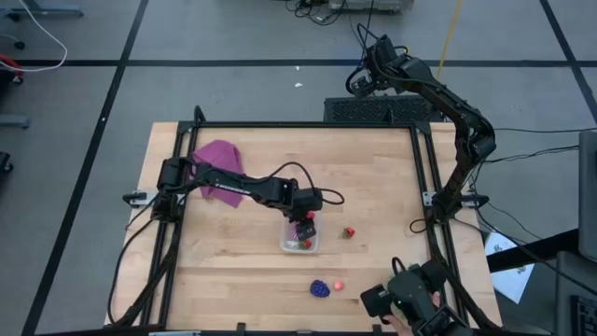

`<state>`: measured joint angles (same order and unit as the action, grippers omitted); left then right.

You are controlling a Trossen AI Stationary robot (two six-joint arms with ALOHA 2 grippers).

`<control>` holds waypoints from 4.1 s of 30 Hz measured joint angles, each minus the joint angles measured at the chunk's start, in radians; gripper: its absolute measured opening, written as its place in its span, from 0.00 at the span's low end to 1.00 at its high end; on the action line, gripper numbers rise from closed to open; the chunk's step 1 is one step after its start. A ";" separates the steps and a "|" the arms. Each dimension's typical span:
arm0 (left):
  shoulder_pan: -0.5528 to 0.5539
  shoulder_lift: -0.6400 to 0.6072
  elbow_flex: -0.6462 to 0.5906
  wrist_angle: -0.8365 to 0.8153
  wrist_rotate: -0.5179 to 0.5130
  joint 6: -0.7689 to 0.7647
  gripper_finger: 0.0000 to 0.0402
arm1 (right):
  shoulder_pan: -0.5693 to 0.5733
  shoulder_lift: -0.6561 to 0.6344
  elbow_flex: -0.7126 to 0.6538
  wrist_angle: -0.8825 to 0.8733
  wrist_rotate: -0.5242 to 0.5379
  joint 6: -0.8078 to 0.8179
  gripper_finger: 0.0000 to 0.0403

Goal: Pick and placing Produce into tupperware
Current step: Put the dragon fruit into the transparent bin, then put the strawberry into the transparent bin

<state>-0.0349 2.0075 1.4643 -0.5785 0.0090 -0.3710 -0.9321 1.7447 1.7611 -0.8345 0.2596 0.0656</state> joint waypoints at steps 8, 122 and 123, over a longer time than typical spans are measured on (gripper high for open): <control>0.001 0.000 0.000 -0.002 0.000 -0.009 0.61 | 0.000 0.000 0.000 -0.006 0.000 0.000 0.73; -0.188 -0.873 -0.550 -0.598 -0.530 -0.360 0.68 | 0.979 0.000 -0.330 -0.490 -0.198 0.142 0.73; -0.188 -0.873 -0.550 -0.593 -0.529 -0.359 0.68 | 0.992 0.000 -0.361 -0.464 -0.207 0.145 0.73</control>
<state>-0.2234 1.1343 0.9142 -1.1710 -0.5205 -0.7295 0.0597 1.7451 1.4005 -1.2989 0.0530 0.2110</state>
